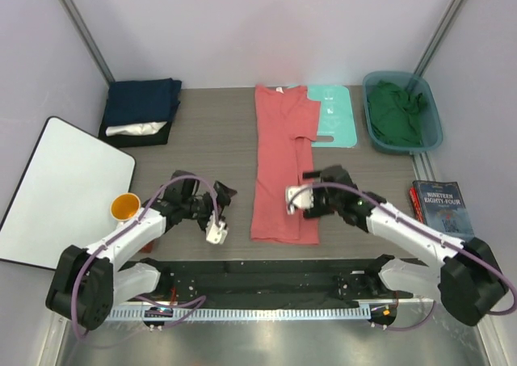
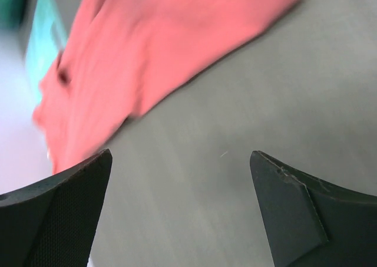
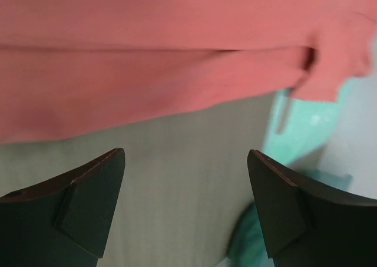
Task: Fold and stack the t-shirts
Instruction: Fold the tshirt
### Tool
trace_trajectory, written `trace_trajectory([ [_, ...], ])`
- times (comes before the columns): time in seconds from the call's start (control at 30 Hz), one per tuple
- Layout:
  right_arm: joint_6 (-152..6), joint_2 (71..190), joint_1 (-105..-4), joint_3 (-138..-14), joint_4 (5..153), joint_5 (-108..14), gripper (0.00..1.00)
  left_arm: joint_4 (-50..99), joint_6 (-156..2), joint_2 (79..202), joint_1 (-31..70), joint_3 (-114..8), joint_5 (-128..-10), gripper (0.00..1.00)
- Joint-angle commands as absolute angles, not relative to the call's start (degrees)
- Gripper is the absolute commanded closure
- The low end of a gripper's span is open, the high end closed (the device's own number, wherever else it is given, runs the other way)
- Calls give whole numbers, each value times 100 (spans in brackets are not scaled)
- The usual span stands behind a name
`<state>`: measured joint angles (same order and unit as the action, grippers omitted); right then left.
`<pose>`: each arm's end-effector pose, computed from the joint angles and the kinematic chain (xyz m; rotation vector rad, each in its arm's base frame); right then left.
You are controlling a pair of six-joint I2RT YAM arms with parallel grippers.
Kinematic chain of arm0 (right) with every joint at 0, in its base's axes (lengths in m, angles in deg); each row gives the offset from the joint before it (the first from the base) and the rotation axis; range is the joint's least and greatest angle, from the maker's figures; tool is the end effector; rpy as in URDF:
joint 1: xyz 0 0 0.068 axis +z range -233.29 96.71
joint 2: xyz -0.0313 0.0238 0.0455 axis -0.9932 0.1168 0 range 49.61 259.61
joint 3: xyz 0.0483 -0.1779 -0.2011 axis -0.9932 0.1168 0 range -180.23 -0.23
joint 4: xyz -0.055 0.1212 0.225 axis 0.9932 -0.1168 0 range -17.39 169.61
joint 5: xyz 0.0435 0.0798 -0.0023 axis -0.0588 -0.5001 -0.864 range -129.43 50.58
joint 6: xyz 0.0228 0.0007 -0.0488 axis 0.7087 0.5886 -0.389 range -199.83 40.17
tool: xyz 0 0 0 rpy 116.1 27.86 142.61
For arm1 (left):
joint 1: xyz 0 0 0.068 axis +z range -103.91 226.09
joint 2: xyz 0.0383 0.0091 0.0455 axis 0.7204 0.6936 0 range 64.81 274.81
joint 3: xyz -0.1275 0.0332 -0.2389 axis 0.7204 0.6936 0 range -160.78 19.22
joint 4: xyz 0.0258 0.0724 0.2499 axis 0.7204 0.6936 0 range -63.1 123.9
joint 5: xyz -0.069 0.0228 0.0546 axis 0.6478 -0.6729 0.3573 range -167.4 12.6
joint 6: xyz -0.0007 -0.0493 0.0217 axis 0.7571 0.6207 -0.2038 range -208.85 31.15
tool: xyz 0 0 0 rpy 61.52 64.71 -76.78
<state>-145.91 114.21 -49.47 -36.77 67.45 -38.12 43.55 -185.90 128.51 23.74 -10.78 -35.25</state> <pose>0.1955 0.1300 0.2189 -1.7478 1.4849 -0.3206 0.1798 -0.0997 0.1870 2.0199 0.8323 -0.1894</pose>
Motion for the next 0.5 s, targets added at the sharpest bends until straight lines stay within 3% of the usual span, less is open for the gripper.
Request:
trace_trajectory([
  [0.0,-15313,10613,-4656,-2907,6326,-4092,11,4386,-20380,13046,2175,-917,-2256,0],
  [0.47,-15541,9286,-4330,-2328,4656,-4935,12,5115,-22156,14592,1551,-1312,-1702,0],
])
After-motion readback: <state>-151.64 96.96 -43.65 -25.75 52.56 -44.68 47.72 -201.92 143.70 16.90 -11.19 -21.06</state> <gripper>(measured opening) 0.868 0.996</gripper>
